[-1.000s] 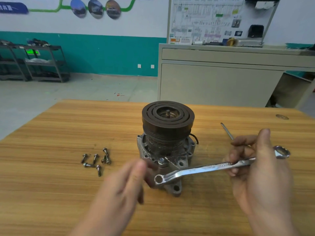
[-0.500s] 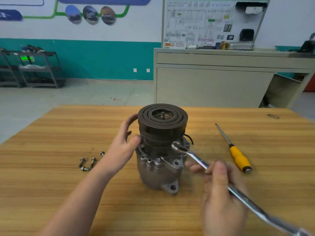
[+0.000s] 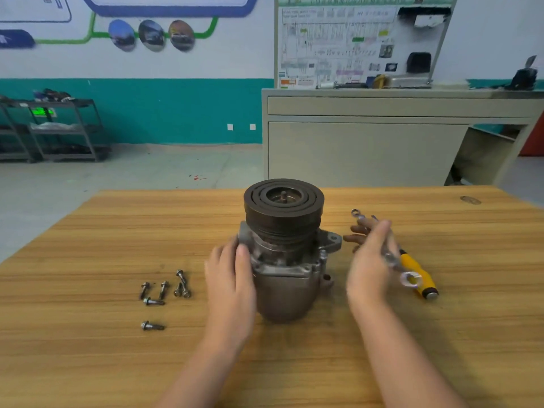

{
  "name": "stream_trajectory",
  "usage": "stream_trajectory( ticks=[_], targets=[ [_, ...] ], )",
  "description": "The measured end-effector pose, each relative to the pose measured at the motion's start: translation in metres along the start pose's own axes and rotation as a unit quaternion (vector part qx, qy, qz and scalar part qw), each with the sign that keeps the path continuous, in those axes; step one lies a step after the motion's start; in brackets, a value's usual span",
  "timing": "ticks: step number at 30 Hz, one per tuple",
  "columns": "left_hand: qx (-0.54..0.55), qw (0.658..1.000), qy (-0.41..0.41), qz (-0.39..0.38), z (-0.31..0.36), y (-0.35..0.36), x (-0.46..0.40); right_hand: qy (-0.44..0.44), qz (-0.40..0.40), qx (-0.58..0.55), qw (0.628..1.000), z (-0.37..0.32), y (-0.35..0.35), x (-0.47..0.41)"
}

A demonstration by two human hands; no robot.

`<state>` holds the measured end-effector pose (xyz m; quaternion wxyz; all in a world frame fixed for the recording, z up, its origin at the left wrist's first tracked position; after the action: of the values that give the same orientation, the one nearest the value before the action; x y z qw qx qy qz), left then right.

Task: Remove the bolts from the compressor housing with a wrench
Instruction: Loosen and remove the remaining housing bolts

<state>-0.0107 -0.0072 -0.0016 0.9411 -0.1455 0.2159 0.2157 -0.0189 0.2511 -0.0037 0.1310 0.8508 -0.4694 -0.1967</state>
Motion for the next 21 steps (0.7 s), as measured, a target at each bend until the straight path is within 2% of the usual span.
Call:
stream_trajectory(
  ticks=[2, 4, 5, 7, 9, 10, 14, 21],
  targets=[
    [-0.025, 0.997, 0.061, 0.045, 0.008, -0.016, 0.019, 0.018, -0.064, -0.043, 0.997, -0.011, -0.002, -0.018],
    [-0.019, 0.994, 0.071, 0.075, 0.005, -0.028, 0.014, 0.018, -0.112, -0.063, 0.992, -0.023, -0.009, -0.019],
    [-0.014, 0.997, 0.05, 0.061, 0.002, -0.027, 0.005, 0.016, -0.131, -0.058, 0.99, -0.029, -0.01, -0.014],
    [0.034, 0.999, 0.005, -0.027, -0.007, -0.01, -0.005, 0.008, -0.153, -0.046, 0.987, -0.037, -0.007, -0.003],
    [0.08, 0.991, -0.006, -0.109, -0.007, 0.011, -0.003, -0.012, -0.152, -0.039, 0.987, -0.042, -0.004, 0.006],
    [0.091, 0.988, -0.003, -0.124, -0.01, 0.015, -0.002, -0.021, -0.15, -0.034, 0.988, -0.043, -0.002, 0.01],
    [0.108, 0.988, 0.002, -0.115, -0.025, 0.015, 0.004, -0.037, -0.124, -0.012, 0.992, -0.044, -0.005, 0.024],
    [0.118, 0.987, 0.003, -0.105, -0.024, 0.012, 0.004, -0.157, -0.071, 0.087, 0.981, -0.064, -0.013, 0.042]
  ],
)
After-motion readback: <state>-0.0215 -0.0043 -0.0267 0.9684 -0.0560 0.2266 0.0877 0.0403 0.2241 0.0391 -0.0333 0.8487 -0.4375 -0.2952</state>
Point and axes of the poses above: each hand's wrist, its own x-axis away from the middle knuckle, its own y-axis out of the palm, z = x × y, the point moved 9 cm from there along -x, towards the middle knuckle, and after that the axes turned 8 degrees about z, right-handed, at the moved point
